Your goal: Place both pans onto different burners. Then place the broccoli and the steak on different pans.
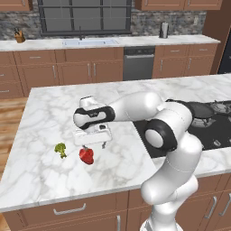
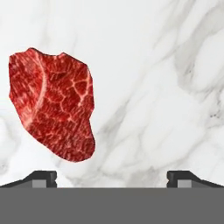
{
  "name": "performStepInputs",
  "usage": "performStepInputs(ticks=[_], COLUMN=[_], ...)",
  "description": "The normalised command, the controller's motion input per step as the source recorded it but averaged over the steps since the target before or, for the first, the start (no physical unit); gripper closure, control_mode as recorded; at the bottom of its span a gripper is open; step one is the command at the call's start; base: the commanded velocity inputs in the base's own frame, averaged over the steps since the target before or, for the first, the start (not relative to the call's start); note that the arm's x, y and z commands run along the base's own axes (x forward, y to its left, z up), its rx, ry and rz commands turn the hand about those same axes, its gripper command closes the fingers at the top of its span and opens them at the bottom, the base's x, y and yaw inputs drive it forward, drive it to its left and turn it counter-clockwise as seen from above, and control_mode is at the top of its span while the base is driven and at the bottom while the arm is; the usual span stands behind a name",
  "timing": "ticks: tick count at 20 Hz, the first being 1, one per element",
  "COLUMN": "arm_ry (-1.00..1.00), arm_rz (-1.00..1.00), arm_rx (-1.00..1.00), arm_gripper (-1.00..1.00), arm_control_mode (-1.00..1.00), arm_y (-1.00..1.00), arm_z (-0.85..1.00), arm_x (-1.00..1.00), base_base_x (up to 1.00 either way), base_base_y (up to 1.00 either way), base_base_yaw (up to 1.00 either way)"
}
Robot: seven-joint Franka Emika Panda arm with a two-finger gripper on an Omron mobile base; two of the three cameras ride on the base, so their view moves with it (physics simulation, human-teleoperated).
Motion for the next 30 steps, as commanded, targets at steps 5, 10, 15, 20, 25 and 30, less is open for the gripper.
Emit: performStepInputs(ticks=[5,10,15,20,25,30], arm_ry=[-0.07,0.0,-0.04,-0.11,-0.02,-0.07], arm_rz=[0.07,0.07,0.05,0.05,0.05,0.05], arm_rx=[0.04,0.04,0.02,0.01,0.04,0.01], arm_gripper=[-1.0,-1.0,-1.0,-1.0,-1.0,-1.0], arm_control_mode=[-1.0,-1.0,-1.0,-1.0,-1.0,-1.0], arm_y=[0.15,0.15,0.08,0.08,0.11,0.02], arm_z=[-0.08,-0.09,-0.19,-0.29,-0.09,-0.13], arm_x=[-0.03,0.0,0.0,0.0,0.0,0.0], base_base_x=[0.0,0.0,0.0,0.0,0.0,0.0], base_base_y=[0.0,0.0,0.0,0.0,0.0,0.0], base_base_yaw=[0.0,0.0,0.0,0.0,0.0,0.0])
